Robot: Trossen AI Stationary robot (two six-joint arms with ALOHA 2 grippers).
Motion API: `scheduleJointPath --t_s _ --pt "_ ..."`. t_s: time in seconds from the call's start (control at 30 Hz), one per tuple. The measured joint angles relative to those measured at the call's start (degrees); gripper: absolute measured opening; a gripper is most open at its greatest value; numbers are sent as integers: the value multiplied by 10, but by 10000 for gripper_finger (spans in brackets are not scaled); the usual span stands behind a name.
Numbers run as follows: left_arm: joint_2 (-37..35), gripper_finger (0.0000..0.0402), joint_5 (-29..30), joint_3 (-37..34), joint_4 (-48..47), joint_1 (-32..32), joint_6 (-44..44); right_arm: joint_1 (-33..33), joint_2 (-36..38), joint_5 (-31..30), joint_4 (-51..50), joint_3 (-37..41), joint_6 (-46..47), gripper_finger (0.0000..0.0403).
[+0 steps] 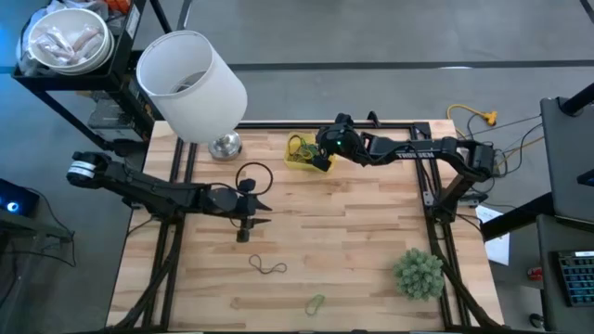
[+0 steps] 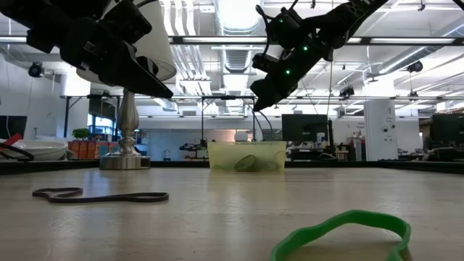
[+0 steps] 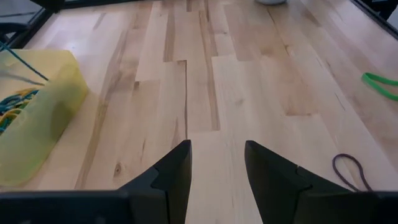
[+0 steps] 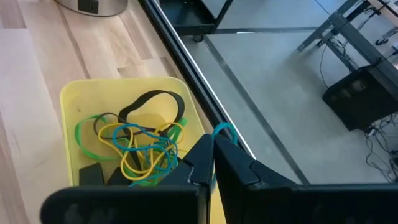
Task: Pick and place rubber bands into bin
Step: Put the blue rubber band into the yellow bin, then put the green rubber band into the yellow bin
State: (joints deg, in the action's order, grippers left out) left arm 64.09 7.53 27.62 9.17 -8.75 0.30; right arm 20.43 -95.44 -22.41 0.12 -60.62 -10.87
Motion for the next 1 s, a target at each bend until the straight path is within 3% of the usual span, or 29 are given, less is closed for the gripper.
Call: scheduleJointPath --t_s 0.37,0.6,1.0 --pt "50 135 0 1 40 0 0 0 0 0 -2 0 14 9" --pt "43 135 0 1 41 0 0 0 0 21 -13 1 28 10" --pt "32 135 0 1 39 0 0 0 0 30 -29 1 32 59"
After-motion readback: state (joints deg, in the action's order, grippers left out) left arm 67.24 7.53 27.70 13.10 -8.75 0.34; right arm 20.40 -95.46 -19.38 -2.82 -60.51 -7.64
